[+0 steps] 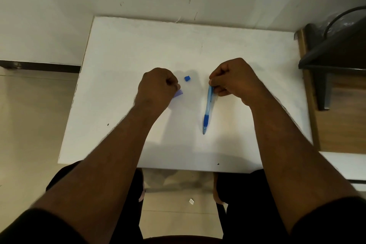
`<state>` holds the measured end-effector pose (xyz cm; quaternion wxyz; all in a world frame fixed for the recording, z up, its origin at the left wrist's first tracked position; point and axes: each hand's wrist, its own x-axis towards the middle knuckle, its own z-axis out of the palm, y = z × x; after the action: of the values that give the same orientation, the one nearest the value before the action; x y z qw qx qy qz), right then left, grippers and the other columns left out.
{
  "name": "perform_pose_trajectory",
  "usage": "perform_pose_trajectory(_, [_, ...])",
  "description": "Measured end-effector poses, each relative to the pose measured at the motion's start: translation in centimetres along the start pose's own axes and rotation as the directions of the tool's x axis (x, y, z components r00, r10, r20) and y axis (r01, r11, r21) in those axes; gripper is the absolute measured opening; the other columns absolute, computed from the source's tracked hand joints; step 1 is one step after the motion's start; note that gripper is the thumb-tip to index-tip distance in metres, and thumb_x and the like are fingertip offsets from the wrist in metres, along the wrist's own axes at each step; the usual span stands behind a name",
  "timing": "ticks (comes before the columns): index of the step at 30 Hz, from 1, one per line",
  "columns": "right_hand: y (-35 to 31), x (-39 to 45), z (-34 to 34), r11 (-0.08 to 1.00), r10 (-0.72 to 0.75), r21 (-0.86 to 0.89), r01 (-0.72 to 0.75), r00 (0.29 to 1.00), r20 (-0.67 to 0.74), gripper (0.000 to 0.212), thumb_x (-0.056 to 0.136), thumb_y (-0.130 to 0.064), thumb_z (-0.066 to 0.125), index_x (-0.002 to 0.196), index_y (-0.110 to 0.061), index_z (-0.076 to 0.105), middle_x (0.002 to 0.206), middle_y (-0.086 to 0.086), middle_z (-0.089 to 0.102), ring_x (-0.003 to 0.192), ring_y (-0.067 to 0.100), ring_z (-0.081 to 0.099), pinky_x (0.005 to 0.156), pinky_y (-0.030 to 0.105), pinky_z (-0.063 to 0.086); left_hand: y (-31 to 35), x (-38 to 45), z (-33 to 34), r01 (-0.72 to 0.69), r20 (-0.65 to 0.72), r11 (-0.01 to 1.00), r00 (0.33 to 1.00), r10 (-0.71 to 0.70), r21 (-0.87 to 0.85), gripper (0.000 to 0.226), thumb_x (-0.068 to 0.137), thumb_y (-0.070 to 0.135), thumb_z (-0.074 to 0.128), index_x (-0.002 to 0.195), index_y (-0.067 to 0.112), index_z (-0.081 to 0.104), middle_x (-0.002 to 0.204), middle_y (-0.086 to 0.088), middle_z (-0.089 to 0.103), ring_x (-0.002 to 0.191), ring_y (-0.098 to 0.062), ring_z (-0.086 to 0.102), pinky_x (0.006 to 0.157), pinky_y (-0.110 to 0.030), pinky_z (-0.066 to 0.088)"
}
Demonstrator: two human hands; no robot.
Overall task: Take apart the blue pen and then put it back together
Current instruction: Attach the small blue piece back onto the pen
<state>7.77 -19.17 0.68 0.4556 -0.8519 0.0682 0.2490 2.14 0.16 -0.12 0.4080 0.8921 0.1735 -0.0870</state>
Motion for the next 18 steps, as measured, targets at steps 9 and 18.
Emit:
perform_pose_trajectory(9, [1.6,1.6,1.2,0.948,-0.097,-0.319,0.015,0.965,-0.244,0.016,0.074,-0.024,0.078,0.074,-0.014,0.066,0.076,0.003,0.066,0.071,0.022,0.064,0.07,0.033,0.054,-1.2,0.2,0.7,-0.074,0.05,0.952,0.997,0.062,0.296,0.021,0.081,0.033,0.071,0.093,0.016,0.068,0.1,-0.008,0.063,0.097,-0.03,0.059,0.083,-0.039,0.051])
perform_pose_trajectory(18, [0.3,-0.2,5.2,0.704,-0.405,-0.674,0.223,0.906,-0.124,0.034,0.091,-0.036,0.055,0.124,-0.027,0.057,0.115,0.004,0.061,0.107,0.027,0.054,0.09,0.042,0.04,-0.3,0.1,0.7,-0.072,-0.057,0.986,0.995,0.082,0.152,0.022,0.088,0.035,0.061,0.089,0.013,0.066,0.09,-0.002,0.068,0.084,-0.022,0.061,0.072,-0.031,0.048])
